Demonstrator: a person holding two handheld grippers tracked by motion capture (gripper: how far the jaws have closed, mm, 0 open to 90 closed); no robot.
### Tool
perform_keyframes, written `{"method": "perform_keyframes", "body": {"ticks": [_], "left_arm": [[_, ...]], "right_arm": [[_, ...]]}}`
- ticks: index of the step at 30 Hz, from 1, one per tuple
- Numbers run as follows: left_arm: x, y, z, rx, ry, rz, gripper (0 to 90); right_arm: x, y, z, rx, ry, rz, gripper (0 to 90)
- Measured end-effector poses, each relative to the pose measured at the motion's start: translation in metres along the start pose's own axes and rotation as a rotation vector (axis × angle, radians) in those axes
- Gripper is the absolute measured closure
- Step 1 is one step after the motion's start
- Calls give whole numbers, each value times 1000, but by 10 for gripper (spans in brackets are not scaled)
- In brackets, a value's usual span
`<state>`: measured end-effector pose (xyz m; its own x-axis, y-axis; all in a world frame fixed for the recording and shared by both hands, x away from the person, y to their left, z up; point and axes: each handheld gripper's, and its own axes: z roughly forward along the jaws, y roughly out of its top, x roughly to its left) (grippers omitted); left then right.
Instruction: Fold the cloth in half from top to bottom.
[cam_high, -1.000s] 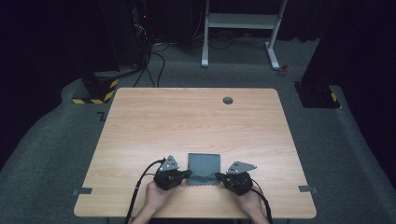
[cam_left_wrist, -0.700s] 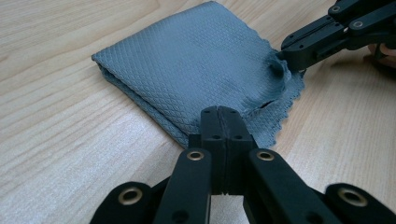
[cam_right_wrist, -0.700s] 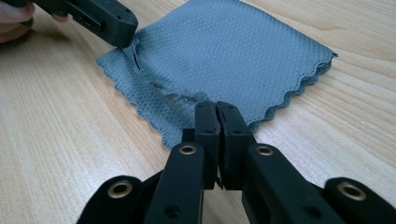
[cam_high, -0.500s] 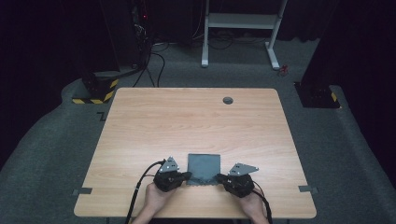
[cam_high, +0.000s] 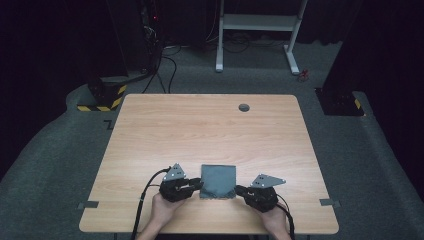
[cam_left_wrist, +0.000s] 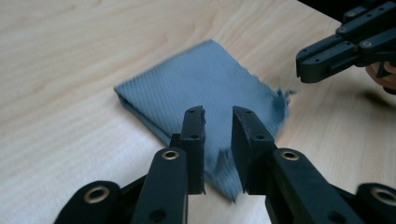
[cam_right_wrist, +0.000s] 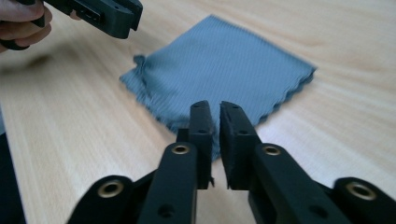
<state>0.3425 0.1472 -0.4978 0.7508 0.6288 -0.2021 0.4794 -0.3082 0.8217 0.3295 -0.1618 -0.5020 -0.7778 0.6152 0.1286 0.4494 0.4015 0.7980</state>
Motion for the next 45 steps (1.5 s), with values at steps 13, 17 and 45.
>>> {"method": "perform_keyframes", "body": {"ticks": [13, 17, 45], "left_arm": [[-6, 4, 33, 135, 24, 51, 678], [-9, -2, 29, 149, 16, 57, 668], [-17, -25, 19, 118, 107, 112, 545]], "right_arm": [[4, 10, 31, 74, -24, -41, 854], [6, 5, 27, 82, -26, -51, 827], [19, -9, 26, 102, -76, -132, 695]]}}
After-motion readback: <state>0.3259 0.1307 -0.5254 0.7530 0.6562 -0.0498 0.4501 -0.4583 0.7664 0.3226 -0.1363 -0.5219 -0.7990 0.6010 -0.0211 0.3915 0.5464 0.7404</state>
